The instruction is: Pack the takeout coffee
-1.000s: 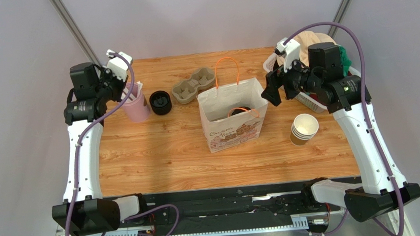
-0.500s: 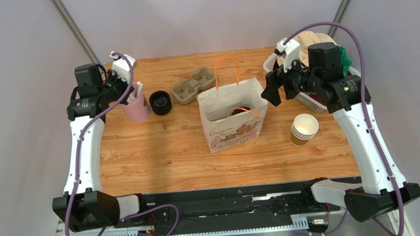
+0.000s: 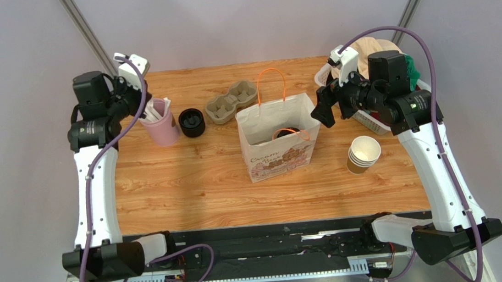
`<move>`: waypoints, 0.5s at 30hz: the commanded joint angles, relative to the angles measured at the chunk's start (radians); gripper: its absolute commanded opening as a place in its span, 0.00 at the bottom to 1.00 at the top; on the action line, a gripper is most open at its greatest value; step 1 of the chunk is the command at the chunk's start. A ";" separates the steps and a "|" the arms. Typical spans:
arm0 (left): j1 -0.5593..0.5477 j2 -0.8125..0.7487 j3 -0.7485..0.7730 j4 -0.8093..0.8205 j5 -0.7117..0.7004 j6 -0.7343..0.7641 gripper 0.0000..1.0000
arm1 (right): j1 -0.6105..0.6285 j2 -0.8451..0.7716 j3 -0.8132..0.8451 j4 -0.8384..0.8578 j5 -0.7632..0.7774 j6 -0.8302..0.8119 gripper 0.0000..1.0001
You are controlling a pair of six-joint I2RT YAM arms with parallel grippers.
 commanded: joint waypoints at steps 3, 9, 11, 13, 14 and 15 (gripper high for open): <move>0.006 -0.164 0.137 0.055 0.054 -0.084 0.00 | -0.012 0.025 -0.021 0.050 0.008 -0.002 0.99; -0.003 -0.143 0.246 0.020 0.404 -0.228 0.00 | -0.042 0.043 -0.037 0.086 -0.005 -0.004 0.99; -0.028 -0.128 0.259 0.034 0.466 -0.286 0.00 | -0.060 0.051 -0.044 0.095 -0.012 -0.007 0.99; -0.074 -0.114 0.279 0.045 0.538 -0.327 0.00 | -0.069 0.053 -0.060 0.103 -0.022 -0.005 0.99; -0.086 -0.108 0.292 0.046 0.563 -0.341 0.00 | -0.083 0.054 -0.064 0.109 -0.028 -0.007 0.99; -0.126 -0.092 0.300 0.069 0.641 -0.388 0.00 | -0.101 0.057 -0.084 0.119 -0.039 -0.005 0.99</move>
